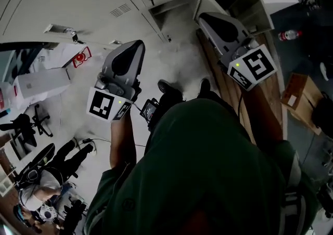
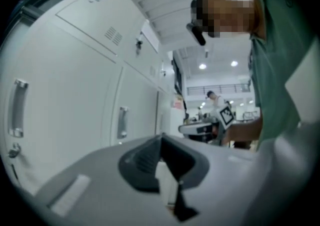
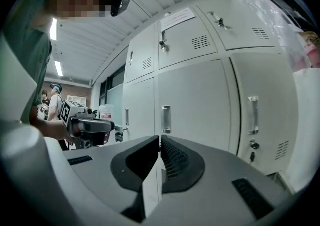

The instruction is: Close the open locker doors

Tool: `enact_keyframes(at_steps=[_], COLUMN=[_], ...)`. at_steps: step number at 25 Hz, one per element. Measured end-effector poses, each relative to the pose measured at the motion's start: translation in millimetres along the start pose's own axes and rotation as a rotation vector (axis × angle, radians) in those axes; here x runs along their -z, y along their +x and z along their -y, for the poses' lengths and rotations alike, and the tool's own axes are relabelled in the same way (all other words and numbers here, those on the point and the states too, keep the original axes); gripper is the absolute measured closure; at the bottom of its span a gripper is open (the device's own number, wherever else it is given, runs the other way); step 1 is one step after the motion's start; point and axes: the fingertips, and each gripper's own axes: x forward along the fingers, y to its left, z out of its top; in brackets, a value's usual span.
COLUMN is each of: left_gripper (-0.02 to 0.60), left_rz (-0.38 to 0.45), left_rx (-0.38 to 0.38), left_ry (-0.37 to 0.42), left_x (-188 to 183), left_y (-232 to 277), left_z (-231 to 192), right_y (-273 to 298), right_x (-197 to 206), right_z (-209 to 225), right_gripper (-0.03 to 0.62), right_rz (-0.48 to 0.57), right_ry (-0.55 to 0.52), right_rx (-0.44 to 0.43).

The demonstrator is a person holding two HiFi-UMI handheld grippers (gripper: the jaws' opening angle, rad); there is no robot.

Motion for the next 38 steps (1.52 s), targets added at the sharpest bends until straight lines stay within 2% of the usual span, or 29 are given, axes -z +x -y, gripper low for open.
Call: enact_keyframes(at_steps=[7, 12, 16, 19, 22, 25, 29, 32, 38], left_gripper=[0.583, 0.583, 0.583, 0.583, 0.583, 0.577, 0.525, 0.477, 0.467], left_rz=[-0.033, -0.081, -0.120, -0.139, -0.168, -0.183, -0.196, -0.180, -0.182], left_rx=[0.066, 0.106, 0.140, 0.164, 0.187, 0.199, 0.203, 0.200, 0.204], left_ry=[-0.024, -0.059, -0.088, -0.104, -0.118, -0.125, -0.091, -0.095, -0.074], left_x=[22.8, 58.6, 93.5, 122.3, 155.9, 183.5, 225.5, 248.3, 279.1], left_y=[74.4, 124.2, 159.2, 182.2, 200.6, 214.2, 225.1, 230.4, 235.8], left_z=[55.7, 88.3, 111.5, 126.7, 139.8, 150.9, 158.5, 159.3, 165.3], right_y=[-83.0, -134.5, -159.5, -166.9, -166.6, -163.1, -153.3, -143.8, -133.8], right_x=[39.1, 92.4, 137.4, 185.5, 227.6, 263.8, 313.8, 340.3, 374.2], right_z=[61.2, 107.0, 130.2, 139.5, 147.8, 152.0, 155.2, 155.4, 149.7], right_gripper=[0.580, 0.580, 0.579, 0.565, 0.500, 0.493, 0.487, 0.485, 0.487], right_rz=[-0.005, -0.081, -0.113, -0.150, -0.174, -0.198, -0.231, -0.252, -0.277], right_ry=[0.011, 0.030, 0.009, 0.013, 0.035, 0.046, 0.039, 0.034, 0.021], right_rx=[0.044, 0.103, 0.102, 0.071, 0.032, -0.006, -0.064, -0.097, -0.156])
